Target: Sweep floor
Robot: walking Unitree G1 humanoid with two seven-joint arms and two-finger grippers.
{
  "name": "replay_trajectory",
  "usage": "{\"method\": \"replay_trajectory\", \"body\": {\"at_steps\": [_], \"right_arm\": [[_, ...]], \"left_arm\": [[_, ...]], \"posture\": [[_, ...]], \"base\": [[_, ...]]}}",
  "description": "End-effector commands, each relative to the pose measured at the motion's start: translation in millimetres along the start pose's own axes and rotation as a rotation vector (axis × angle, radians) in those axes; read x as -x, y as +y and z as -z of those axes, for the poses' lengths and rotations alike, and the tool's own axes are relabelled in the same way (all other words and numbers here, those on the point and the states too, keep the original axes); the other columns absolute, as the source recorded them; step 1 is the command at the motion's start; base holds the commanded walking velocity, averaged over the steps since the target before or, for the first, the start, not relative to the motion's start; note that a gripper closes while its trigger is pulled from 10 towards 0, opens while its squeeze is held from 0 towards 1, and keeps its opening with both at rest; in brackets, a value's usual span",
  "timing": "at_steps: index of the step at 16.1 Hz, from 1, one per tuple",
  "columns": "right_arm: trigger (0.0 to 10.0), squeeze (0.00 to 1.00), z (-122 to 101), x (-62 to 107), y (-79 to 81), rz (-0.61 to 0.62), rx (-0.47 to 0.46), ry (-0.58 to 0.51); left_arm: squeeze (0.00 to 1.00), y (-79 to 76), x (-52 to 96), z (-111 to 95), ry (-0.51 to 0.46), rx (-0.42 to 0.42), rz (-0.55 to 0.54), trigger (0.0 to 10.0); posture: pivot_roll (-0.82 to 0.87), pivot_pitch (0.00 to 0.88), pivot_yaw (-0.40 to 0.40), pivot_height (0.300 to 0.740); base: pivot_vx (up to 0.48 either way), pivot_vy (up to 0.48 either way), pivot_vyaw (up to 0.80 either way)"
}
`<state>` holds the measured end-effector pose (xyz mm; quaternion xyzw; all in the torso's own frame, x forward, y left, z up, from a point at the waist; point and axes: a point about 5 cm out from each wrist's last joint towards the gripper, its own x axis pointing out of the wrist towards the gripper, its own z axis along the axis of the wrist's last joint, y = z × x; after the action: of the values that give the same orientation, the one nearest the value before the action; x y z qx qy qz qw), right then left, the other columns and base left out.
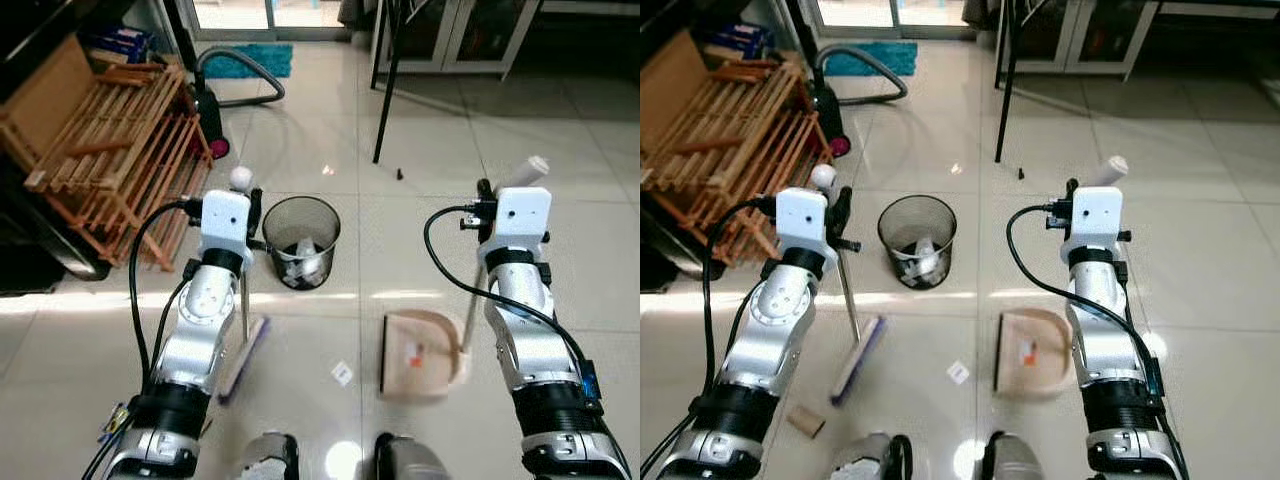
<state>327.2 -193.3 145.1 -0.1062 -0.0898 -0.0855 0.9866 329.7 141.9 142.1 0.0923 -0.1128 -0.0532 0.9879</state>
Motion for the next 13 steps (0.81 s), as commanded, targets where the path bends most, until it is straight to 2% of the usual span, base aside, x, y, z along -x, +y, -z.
{"method": "replay_trajectory", "body": {"at_steps": [1,7,11,13], "right_arm": [[10.0,0.0,-7,-2.8,1.1,-0.01,0.004,-0.044],[10.0,0.0,-6,-8.4,3.5,-0.011,0.032,-0.058],[10.0,0.0,-5,-5.7,6.7,0.028,-0.017,-0.088],[10.0,0.0,-12,-0.9,12.6,0.015,-0.037,-0.155]], "left_arm": [[0.0,1.8,-2.5,-1,-0.034,-0.008,-0.012,10.0],[0.0,1.9,-10.9,1,-0.072,0.012,-0.015,10.0],[0.0,-3.3,-16.5,3,-0.103,0.01,-0.022,10.0],[0.0,-3.6,-18.2,4,-0.105,0.018,-0.014,10.0]], "posture": [[-0.01,0.289,0.072,0.74],[0.02,0.396,0.107,0.74],[0.03,0.405,0.109,0.74],[0.04,0.423,0.117,0.74]], "base": [[0.0,0.0,0.0],[0.0,0.0,0.0],[0.0,0.0,0.0],[0.0,0.0,0.0]]}}
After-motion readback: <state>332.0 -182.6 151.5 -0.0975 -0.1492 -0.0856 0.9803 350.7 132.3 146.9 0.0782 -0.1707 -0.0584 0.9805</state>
